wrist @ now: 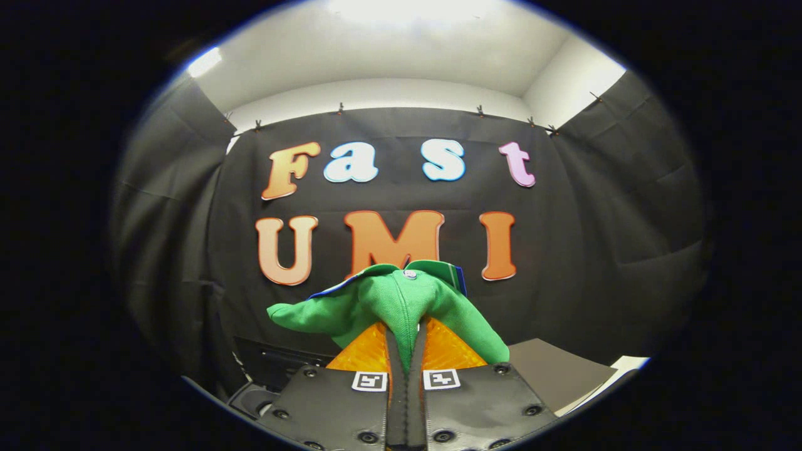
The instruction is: Put the clothes into the washing machine and then close the washing machine lid.
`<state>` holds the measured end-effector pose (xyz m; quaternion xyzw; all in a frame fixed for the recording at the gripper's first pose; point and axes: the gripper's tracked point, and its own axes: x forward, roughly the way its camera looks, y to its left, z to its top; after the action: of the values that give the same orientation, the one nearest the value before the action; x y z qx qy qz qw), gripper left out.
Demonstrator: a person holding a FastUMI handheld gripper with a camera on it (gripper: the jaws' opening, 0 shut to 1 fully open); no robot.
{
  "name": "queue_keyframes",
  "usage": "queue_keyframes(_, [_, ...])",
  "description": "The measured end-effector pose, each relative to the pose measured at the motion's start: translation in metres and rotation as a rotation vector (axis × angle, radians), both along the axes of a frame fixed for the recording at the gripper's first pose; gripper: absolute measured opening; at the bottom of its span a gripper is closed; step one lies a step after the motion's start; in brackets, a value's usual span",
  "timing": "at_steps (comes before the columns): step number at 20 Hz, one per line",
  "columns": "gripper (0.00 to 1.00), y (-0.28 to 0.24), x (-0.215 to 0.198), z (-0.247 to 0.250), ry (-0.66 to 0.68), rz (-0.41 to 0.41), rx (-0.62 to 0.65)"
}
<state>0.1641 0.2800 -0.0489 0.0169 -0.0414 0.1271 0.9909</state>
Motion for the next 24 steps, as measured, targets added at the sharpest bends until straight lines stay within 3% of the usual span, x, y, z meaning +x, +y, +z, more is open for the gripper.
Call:
queue_keyframes(4, [0.08, 0.077, -0.010, 0.011, -0.017, 0.149, 0.007])
queue_keyframes(9, [0.08, 0.169, -0.008, -0.020, 0.025, 0.240, 0.059])
queue_keyframes(17, [0.08, 0.272, 0.007, -0.139, 0.125, 0.283, 0.051])
queue_keyframes(24, [0.08, 0.293, 0.037, -0.244, 0.289, 0.268, -0.007])
